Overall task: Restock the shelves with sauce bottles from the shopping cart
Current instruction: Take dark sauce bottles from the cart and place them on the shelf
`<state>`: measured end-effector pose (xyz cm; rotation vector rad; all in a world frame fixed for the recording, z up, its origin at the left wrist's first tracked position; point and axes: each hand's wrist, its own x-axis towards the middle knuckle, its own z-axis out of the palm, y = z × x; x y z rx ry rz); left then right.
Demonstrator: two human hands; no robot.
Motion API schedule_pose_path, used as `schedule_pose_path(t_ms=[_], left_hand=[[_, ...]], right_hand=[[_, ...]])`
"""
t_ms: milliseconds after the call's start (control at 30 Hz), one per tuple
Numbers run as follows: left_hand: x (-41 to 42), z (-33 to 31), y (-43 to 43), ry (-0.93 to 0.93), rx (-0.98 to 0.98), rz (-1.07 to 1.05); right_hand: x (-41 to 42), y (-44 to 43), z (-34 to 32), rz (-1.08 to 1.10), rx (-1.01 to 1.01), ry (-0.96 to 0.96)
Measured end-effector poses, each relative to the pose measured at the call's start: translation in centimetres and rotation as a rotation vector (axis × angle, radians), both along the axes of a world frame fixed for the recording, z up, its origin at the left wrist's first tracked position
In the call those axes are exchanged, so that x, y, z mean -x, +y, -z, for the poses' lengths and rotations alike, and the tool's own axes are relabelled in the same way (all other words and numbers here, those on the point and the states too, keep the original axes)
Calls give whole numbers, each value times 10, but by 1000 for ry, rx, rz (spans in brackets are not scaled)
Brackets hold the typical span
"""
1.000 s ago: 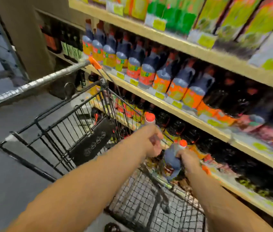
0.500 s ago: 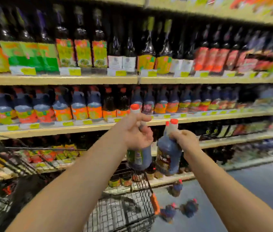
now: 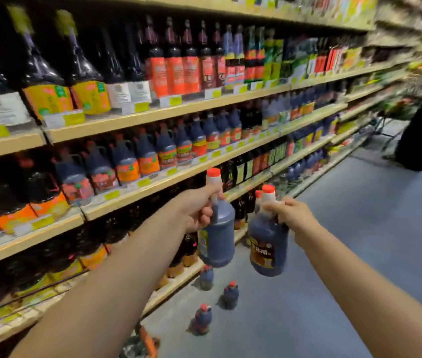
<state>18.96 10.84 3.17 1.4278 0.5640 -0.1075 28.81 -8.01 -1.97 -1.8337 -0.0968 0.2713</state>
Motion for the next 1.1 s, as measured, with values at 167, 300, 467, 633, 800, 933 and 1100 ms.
schedule_pose_path(t_ms=[167,300,467,633,800,933,1100], left_hand=[[-81,24,-52,18,-64,50],[-135,42,-82,42,-132,110],[-201,54,-105,102,-221,195],[-279,75,-110,177,-266,297],[-366,94,-107,205,-328,357],[-438,88,-109,168,-335,374],[-525,76,-119,141,-346,366]], right_hand=[[-60,-53,7,-7,118,29],[-108,-83,23,40,127,73],[-169,-100,40,96,90,166],[-236,-104,55,140,51,220],[-315,-100,62,188,58,254],[-375,-106,58,244,50,269],[-454,-120,48,297,50,262]])
